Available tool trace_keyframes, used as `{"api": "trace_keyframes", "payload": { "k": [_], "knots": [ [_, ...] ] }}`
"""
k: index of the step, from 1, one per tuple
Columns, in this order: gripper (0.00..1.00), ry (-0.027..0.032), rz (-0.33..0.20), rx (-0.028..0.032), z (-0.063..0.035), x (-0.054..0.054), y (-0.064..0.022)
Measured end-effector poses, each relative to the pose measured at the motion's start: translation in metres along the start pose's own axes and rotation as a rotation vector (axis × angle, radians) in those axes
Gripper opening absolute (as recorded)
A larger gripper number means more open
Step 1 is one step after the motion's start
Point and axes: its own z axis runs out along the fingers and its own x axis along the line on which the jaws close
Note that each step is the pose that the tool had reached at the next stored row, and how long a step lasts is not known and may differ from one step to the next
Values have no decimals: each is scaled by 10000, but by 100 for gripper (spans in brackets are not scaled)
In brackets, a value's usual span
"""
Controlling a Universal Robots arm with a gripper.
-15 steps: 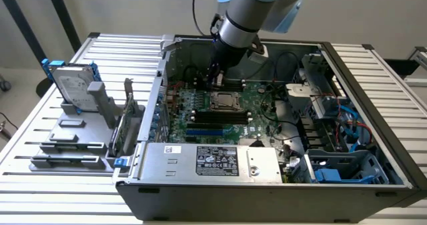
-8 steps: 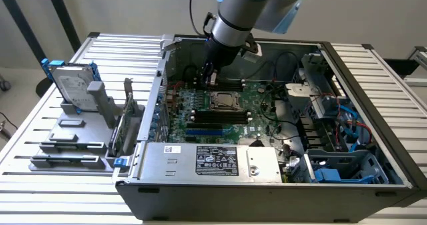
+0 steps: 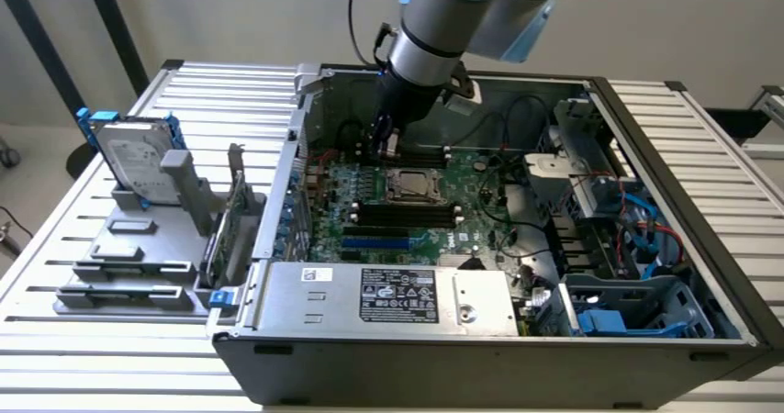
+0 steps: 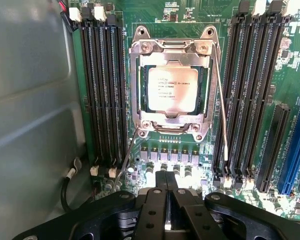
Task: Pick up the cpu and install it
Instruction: 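Install the first cpu locking lever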
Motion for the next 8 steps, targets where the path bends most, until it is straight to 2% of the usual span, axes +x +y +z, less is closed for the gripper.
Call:
{"api": "trace_keyframes", "payload": {
  "k": [4, 8],
  "knots": [
    [11, 0, 0, 1, 0, -1, -2],
    [11, 95, 43, -6, 24, -3, -82]
  ]
}}
